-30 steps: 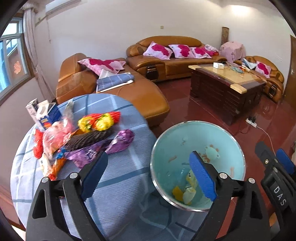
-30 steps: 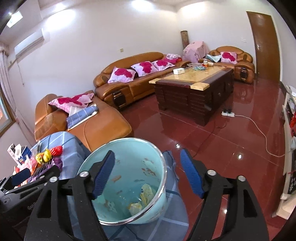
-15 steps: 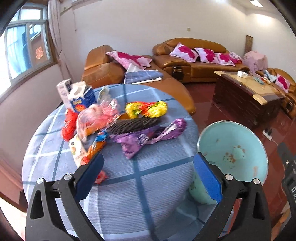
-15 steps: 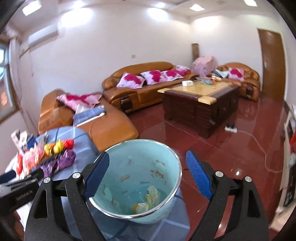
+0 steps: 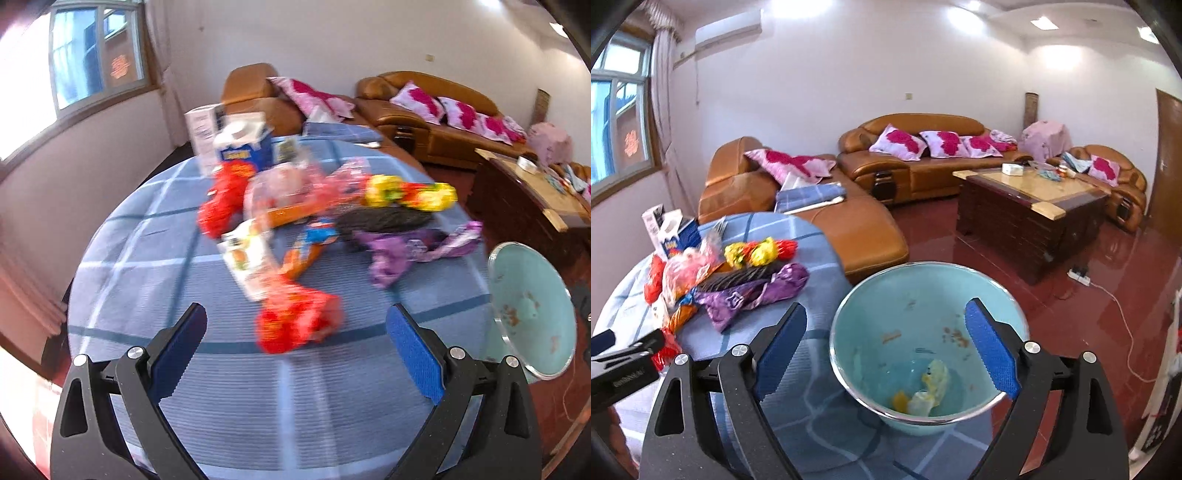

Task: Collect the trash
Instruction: 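Move the left tool to the red wrapper while the right tool moves to the purple wrapper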

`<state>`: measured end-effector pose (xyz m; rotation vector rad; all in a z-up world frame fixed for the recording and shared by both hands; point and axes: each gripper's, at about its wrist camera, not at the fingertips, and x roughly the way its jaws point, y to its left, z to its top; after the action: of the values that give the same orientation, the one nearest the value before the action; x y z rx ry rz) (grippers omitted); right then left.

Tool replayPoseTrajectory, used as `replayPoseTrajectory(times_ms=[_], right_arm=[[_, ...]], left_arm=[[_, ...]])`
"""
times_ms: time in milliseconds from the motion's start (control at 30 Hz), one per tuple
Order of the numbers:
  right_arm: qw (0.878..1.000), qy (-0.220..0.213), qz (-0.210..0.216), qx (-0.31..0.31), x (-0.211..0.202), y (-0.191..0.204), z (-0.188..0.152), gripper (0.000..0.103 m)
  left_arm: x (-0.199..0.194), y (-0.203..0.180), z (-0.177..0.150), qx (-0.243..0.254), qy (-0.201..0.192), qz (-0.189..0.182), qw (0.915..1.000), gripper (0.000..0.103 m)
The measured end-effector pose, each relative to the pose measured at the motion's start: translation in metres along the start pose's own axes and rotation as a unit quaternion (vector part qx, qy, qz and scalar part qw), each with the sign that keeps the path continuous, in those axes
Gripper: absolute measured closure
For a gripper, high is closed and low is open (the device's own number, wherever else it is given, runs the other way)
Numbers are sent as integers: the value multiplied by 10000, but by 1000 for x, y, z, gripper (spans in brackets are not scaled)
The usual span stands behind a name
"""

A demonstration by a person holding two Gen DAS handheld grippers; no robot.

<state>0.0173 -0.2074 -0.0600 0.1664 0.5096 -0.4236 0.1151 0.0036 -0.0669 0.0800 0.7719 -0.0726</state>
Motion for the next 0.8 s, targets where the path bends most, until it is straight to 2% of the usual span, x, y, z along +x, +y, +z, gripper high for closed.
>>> replayPoseTrajectory(times_ms=[167, 333, 600, 700, 800], right_arm=[[9998, 79, 187, -84, 10, 20, 1, 19], [9988, 268, 365, -173, 26, 38, 3, 25], [9977, 455, 469, -164, 47, 52, 7, 28], [9975, 501, 485, -95, 56, 55, 10, 28], [9973, 533, 508, -27, 65, 57, 16, 28]], left_arm=[[10, 34, 0, -336, 117, 109, 9993, 8], [17, 48, 5, -492, 142, 63, 9987, 9], [33, 27, 14, -351, 237, -151, 9990, 10], [45, 18, 16, -290, 400, -205, 9986, 20], [56, 15, 17, -380, 578, -278, 9972, 22]])
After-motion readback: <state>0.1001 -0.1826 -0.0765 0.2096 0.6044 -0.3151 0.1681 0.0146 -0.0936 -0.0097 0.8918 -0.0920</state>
